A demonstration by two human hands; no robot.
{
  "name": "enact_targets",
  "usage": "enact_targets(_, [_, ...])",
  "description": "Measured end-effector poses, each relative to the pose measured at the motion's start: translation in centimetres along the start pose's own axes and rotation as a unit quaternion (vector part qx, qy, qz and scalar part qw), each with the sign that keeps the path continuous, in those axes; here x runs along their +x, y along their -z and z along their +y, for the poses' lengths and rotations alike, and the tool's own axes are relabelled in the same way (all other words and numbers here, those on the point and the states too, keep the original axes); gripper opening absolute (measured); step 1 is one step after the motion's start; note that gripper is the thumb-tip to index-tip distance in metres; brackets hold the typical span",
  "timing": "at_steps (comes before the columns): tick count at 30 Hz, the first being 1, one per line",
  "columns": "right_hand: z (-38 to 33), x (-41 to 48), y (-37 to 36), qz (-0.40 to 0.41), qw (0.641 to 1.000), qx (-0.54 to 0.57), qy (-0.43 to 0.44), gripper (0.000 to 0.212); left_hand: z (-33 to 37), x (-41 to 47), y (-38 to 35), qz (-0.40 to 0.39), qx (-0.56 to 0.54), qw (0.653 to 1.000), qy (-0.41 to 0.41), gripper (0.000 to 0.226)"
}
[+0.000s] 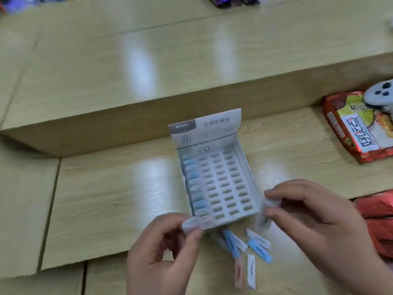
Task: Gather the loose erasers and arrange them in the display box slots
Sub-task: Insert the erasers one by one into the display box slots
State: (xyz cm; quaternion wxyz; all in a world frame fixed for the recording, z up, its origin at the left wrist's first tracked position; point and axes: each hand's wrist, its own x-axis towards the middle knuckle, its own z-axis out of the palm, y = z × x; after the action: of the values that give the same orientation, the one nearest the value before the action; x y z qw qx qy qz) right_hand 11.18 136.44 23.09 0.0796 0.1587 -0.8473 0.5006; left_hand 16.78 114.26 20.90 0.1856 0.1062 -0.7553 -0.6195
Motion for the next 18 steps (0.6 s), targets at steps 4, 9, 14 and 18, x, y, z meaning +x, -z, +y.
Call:
enact_targets(4, [0.2,4.7,-2.2,0.020,0.999,0.029,-0.001,0.020,0.8,3.4,-1.5,0.025,-0.010,0.999,0.023,0.016])
enact_targets(9, [2.9,9.4,-5.8,-0.019,0.998,-0.041,0.045,0.020,0.4,5.5,-4.2,0.004,-0.026,0.996,0.081,0.022])
enact_targets(14, [4.8,11.2,-7.7,-0.053,0.992,-0.097,0.063,0.019,-0.9,5.3,-5.9,0.028,-0.032,0.992,0.118,0.025])
enact_targets(18, [5.4,11.4,-8.1,-0.088,0.987,-0.125,0.049,0.017,-1.3,4.5,-6.5,0.024,-0.001,0.993,0.117,0.021])
